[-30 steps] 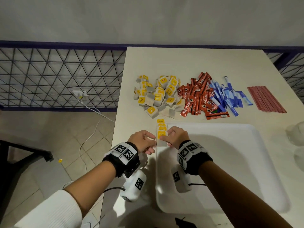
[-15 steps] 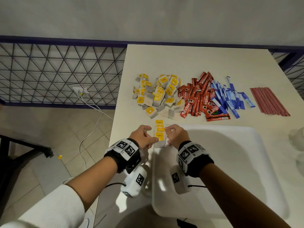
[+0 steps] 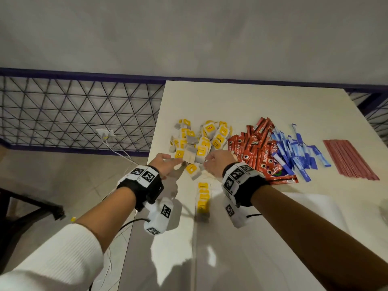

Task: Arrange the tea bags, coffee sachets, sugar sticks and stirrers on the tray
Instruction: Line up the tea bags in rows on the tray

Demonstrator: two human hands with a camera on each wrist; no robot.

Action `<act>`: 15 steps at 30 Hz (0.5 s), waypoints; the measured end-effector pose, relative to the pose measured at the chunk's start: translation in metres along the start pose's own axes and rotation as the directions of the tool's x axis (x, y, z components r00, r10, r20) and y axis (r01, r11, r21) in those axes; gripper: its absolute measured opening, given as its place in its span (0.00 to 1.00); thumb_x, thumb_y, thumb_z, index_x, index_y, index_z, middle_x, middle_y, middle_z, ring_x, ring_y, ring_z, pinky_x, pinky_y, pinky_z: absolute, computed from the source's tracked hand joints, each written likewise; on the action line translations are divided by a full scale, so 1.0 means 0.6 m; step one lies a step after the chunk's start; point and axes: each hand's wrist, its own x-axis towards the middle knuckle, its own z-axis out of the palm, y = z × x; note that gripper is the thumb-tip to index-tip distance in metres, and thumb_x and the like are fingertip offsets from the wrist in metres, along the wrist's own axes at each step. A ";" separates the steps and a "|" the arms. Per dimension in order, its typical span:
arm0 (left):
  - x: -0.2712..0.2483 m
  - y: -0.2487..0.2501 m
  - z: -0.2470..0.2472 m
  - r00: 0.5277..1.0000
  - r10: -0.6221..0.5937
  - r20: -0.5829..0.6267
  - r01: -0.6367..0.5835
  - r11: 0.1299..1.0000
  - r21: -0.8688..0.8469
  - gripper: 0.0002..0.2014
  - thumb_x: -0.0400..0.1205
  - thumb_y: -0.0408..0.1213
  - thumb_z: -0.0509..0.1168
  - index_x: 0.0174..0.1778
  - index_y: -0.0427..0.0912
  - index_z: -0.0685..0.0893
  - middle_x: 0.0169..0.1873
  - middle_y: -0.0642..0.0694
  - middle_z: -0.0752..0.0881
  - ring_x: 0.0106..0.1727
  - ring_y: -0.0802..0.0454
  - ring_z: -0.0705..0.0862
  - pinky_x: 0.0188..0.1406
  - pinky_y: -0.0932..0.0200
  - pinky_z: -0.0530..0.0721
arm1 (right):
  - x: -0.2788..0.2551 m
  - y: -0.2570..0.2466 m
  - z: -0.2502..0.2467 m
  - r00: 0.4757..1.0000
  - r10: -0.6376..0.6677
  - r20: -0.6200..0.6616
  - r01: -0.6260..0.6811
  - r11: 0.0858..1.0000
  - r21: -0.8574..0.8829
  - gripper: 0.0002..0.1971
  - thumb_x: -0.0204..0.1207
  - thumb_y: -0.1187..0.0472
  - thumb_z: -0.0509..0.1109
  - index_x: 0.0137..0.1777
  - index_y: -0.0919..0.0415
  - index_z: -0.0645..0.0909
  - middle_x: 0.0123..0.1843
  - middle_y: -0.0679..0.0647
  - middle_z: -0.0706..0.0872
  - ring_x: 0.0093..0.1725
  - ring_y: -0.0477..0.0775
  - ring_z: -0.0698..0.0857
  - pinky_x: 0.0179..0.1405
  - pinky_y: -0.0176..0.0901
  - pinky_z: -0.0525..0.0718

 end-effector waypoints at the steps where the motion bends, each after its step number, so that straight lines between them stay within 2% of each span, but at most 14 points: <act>1: 0.009 0.010 -0.002 0.999 -0.027 -0.017 0.027 1.000 -0.005 0.16 0.77 0.52 0.68 0.49 0.44 0.75 0.40 0.41 0.78 0.39 0.45 0.78 0.36 0.58 0.76 | 0.010 -0.011 0.001 0.998 0.014 0.068 -0.007 0.996 -0.093 0.13 0.81 0.57 0.63 0.45 0.66 0.82 0.45 0.62 0.83 0.45 0.59 0.83 0.42 0.45 0.83; 2: 0.019 0.017 -0.003 0.999 -0.048 -0.025 0.048 0.999 -0.003 0.18 0.76 0.53 0.69 0.43 0.42 0.76 0.34 0.40 0.77 0.33 0.45 0.76 0.36 0.58 0.74 | 0.018 -0.022 0.005 0.994 0.040 0.105 -0.021 0.984 -0.176 0.17 0.80 0.54 0.64 0.33 0.64 0.76 0.34 0.59 0.77 0.34 0.56 0.78 0.30 0.43 0.77; 3: 0.028 0.023 -0.002 0.997 -0.064 -0.032 0.064 0.998 0.004 0.20 0.74 0.55 0.69 0.40 0.39 0.77 0.31 0.39 0.77 0.29 0.45 0.75 0.37 0.57 0.74 | 0.026 -0.031 0.009 0.990 0.063 0.130 -0.030 0.970 -0.243 0.21 0.79 0.52 0.64 0.27 0.61 0.68 0.28 0.56 0.70 0.27 0.53 0.71 0.23 0.40 0.69; 4: 0.034 0.030 0.000 0.997 -0.073 -0.034 0.073 0.997 0.021 0.23 0.73 0.57 0.70 0.41 0.36 0.79 0.32 0.37 0.79 0.30 0.45 0.76 0.38 0.56 0.76 | 0.034 -0.037 0.015 0.987 0.067 0.144 -0.025 0.961 -0.277 0.23 0.78 0.50 0.65 0.26 0.59 0.64 0.26 0.54 0.66 0.24 0.51 0.66 0.21 0.39 0.64; 5: 0.041 0.033 0.005 0.996 -0.075 -0.038 0.077 0.996 0.054 0.27 0.72 0.58 0.70 0.46 0.34 0.82 0.38 0.35 0.83 0.34 0.43 0.81 0.41 0.54 0.80 | 0.042 -0.040 0.022 0.984 0.072 0.160 -0.021 0.955 -0.297 0.23 0.78 0.49 0.66 0.27 0.58 0.63 0.26 0.53 0.65 0.24 0.51 0.66 0.21 0.39 0.63; 7: 0.055 0.036 0.017 0.996 -0.080 -0.032 0.084 0.983 0.161 0.38 0.66 0.65 0.69 0.58 0.34 0.82 0.52 0.35 0.87 0.48 0.40 0.86 0.52 0.51 0.84 | 0.052 -0.044 0.035 0.980 0.074 0.187 -0.012 0.951 -0.310 0.19 0.76 0.48 0.68 0.35 0.63 0.72 0.33 0.56 0.73 0.31 0.53 0.74 0.27 0.41 0.71; 9: 0.068 0.035 0.028 0.997 -0.077 -0.010 0.077 0.962 0.263 0.46 0.57 0.71 0.67 0.61 0.37 0.83 0.55 0.37 0.87 0.53 0.40 0.87 0.57 0.48 0.84 | 0.060 -0.041 0.044 0.978 0.057 0.201 0.008 0.952 -0.308 0.20 0.76 0.49 0.69 0.55 0.67 0.77 0.50 0.60 0.81 0.48 0.59 0.81 0.42 0.45 0.78; 10: 0.069 0.039 0.032 0.997 -0.076 0.002 0.072 0.953 0.293 0.44 0.58 0.70 0.67 0.59 0.37 0.84 0.52 0.39 0.88 0.52 0.41 0.87 0.57 0.49 0.85 | 0.062 -0.040 0.046 0.979 0.051 0.196 0.014 0.948 -0.317 0.22 0.76 0.51 0.69 0.62 0.67 0.76 0.57 0.61 0.81 0.55 0.60 0.82 0.48 0.47 0.79; 12: 0.064 0.047 0.036 0.999 -0.034 0.017 0.026 0.936 0.350 0.29 0.69 0.63 0.69 0.43 0.37 0.85 0.45 0.40 0.87 0.46 0.42 0.86 0.47 0.57 0.82 | 0.062 -0.037 0.045 0.979 0.039 0.200 0.034 0.936 -0.351 0.24 0.76 0.53 0.70 0.66 0.68 0.74 0.62 0.61 0.80 0.60 0.61 0.81 0.49 0.47 0.78; 13: 0.063 0.050 0.037 0.999 -0.017 0.029 0.006 0.931 0.365 0.22 0.73 0.59 0.68 0.35 0.39 0.82 0.42 0.40 0.86 0.43 0.43 0.84 0.42 0.57 0.79 | 0.065 -0.036 0.044 0.975 0.038 0.220 0.044 0.933 -0.358 0.23 0.76 0.54 0.70 0.65 0.68 0.74 0.61 0.61 0.80 0.60 0.61 0.81 0.48 0.45 0.78; 14: 0.064 0.050 0.039 0.999 -0.005 0.035 -0.008 0.932 0.362 0.20 0.75 0.55 0.68 0.31 0.41 0.77 0.42 0.40 0.85 0.43 0.44 0.83 0.41 0.57 0.78 | 0.068 -0.033 0.043 0.970 0.041 0.240 0.048 0.935 -0.352 0.20 0.75 0.54 0.71 0.61 0.67 0.76 0.57 0.60 0.81 0.57 0.60 0.82 0.44 0.44 0.78; 15: 0.064 0.048 0.039 0.999 0.001 0.039 -0.015 0.936 0.351 0.18 0.76 0.52 0.69 0.30 0.42 0.74 0.41 0.41 0.85 0.45 0.44 0.84 0.43 0.57 0.79 | 0.069 -0.030 0.040 0.966 0.053 0.252 0.037 0.940 -0.339 0.14 0.75 0.55 0.71 0.53 0.65 0.78 0.50 0.57 0.81 0.51 0.58 0.82 0.39 0.41 0.77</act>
